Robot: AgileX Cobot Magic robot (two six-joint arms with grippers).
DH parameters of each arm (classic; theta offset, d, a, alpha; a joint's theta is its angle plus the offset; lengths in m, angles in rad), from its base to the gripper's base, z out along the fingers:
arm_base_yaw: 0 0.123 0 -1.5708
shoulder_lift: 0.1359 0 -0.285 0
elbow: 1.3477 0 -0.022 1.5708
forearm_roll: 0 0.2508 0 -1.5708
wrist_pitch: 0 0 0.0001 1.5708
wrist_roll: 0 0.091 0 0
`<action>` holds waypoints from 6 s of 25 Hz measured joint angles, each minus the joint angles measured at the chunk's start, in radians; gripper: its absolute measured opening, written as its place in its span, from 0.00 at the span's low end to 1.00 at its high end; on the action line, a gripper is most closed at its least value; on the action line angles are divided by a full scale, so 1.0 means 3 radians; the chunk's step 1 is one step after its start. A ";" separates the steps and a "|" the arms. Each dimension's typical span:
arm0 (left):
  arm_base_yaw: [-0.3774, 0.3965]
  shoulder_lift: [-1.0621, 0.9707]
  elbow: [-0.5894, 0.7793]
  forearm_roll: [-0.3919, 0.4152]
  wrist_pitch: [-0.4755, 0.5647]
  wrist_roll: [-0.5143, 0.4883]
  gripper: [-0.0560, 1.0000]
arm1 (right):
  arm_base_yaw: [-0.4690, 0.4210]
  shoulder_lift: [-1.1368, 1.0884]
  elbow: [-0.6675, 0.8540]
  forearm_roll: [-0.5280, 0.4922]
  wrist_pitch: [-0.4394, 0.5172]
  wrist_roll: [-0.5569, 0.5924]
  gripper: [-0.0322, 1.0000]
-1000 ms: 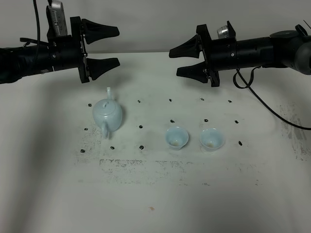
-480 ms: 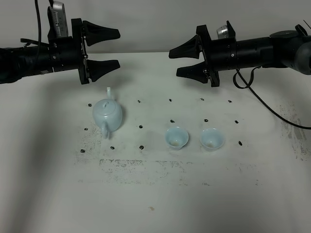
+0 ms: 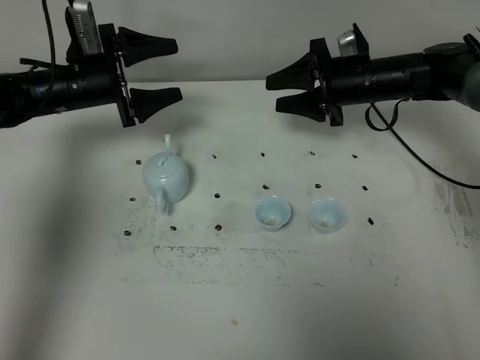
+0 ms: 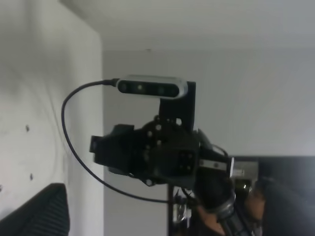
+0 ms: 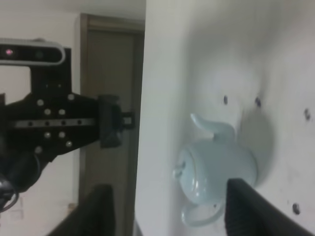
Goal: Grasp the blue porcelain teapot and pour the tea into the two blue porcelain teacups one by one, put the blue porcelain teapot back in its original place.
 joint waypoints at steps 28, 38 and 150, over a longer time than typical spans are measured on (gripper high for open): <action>0.0082 -0.1570 0.0000 0.1843 -0.0533 -0.0165 0.76 | 0.0237 -0.3014 0.0867 -0.4224 0.0046 0.1697 0.44; 0.0082 -0.1570 0.0000 0.2195 -0.0710 -0.0298 0.76 | 0.0577 -0.4639 0.2695 -0.5072 -0.0423 0.2518 0.44; -0.2644 -0.1427 0.0000 0.5381 -0.0875 -0.1473 0.76 | -0.0188 -0.7777 0.4242 -0.4685 -0.0304 0.1973 0.43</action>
